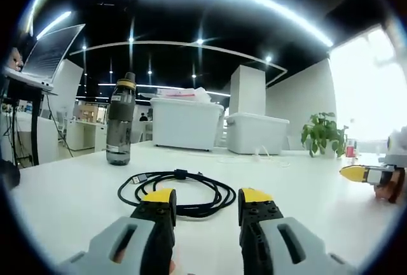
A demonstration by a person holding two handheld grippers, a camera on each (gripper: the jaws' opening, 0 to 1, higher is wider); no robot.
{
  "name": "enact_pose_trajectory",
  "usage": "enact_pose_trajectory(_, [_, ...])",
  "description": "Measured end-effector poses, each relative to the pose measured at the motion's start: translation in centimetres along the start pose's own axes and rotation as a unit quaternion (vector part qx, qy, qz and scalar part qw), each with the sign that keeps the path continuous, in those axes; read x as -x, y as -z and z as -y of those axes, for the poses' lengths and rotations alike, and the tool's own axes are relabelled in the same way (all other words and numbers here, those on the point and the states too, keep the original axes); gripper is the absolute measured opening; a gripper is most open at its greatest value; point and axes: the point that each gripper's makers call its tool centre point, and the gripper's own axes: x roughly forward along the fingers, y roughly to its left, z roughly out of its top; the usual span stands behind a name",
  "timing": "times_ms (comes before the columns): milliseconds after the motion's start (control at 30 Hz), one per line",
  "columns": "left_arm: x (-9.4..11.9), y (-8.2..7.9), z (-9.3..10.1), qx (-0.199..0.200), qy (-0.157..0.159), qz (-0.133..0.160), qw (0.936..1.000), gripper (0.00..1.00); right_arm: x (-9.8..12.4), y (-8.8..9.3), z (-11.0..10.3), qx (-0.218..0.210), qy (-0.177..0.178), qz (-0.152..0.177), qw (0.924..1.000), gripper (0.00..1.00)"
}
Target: Coil the Type-C to USB data cable on the desktop and secure it with Velcro straps.
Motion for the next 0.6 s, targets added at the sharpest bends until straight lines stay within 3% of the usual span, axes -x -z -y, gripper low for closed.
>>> enact_pose_trajectory(600, [-0.28,-0.05,-0.19,0.003,0.0,0.0,1.0,0.4,-0.03,0.04,-0.1,-0.002,-0.004,-0.001,1.0,0.34])
